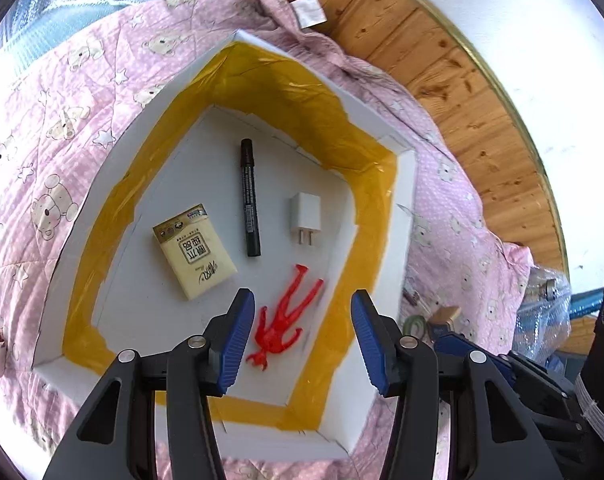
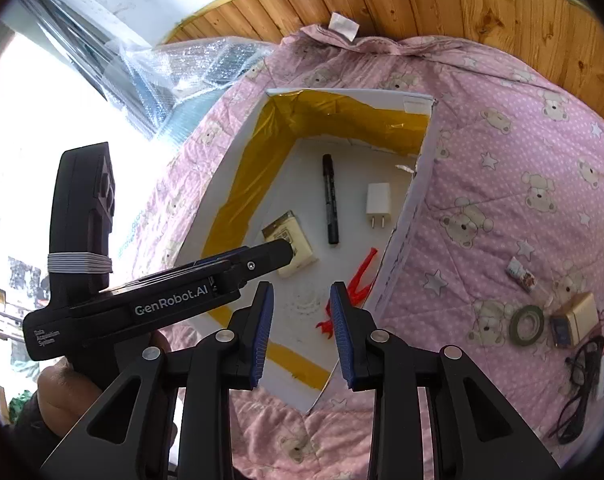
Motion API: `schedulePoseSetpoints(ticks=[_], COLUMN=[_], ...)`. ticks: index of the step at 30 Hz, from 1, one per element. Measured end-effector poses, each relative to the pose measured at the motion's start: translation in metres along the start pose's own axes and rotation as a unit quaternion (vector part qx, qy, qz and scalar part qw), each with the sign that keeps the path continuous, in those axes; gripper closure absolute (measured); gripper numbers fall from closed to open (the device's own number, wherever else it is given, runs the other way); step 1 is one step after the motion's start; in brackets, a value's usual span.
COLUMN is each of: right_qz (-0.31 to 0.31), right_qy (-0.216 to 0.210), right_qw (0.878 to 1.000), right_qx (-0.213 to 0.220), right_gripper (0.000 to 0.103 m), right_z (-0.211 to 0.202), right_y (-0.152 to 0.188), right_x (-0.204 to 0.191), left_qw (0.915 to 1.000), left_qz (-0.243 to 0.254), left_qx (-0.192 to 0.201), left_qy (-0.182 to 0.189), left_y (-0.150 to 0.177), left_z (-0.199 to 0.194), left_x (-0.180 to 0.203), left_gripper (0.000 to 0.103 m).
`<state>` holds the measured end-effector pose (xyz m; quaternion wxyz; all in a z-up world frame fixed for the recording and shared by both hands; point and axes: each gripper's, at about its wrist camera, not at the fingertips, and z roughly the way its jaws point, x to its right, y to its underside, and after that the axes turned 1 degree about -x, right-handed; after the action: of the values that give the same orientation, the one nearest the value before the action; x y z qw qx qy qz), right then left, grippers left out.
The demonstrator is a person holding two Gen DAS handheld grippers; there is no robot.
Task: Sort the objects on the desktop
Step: 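Open both tools to drop the marker and charger into the box, then withdraw both tools from the box toward the remaining items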
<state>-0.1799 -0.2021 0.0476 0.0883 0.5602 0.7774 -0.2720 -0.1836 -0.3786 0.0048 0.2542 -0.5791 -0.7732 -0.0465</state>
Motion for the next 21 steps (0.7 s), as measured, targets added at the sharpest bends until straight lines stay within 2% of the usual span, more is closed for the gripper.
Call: schedulePoseSetpoints(ticks=[8,13,18,21], right_qz=[-0.001,0.013,-0.003,-0.004], right_qy=[0.000,0.010,0.029,0.025], right_qw=[1.000,1.000,1.000,1.000], right_qx=[0.009,-0.005,0.000,0.014], right_gripper=[0.071,0.071,0.071,0.070], right_z=[-0.017,-0.019,-0.033,-0.037], right_y=[0.023,0.036,0.041,0.043], right_x=[-0.014,-0.014,-0.030,-0.033], left_qw=[0.9998,0.9997,0.9997,0.9996], left_qz=[0.014,0.016,0.023,0.029], left_qx=[0.014,0.009,-0.006,0.008], left_qy=[0.008,0.016,0.003,-0.004], left_y=[0.017,0.032,0.042,0.040], left_z=[-0.025,-0.032,-0.033,-0.043], left_x=[0.012,0.017,0.024,0.029], left_gripper=[0.051,0.051,0.051,0.051])
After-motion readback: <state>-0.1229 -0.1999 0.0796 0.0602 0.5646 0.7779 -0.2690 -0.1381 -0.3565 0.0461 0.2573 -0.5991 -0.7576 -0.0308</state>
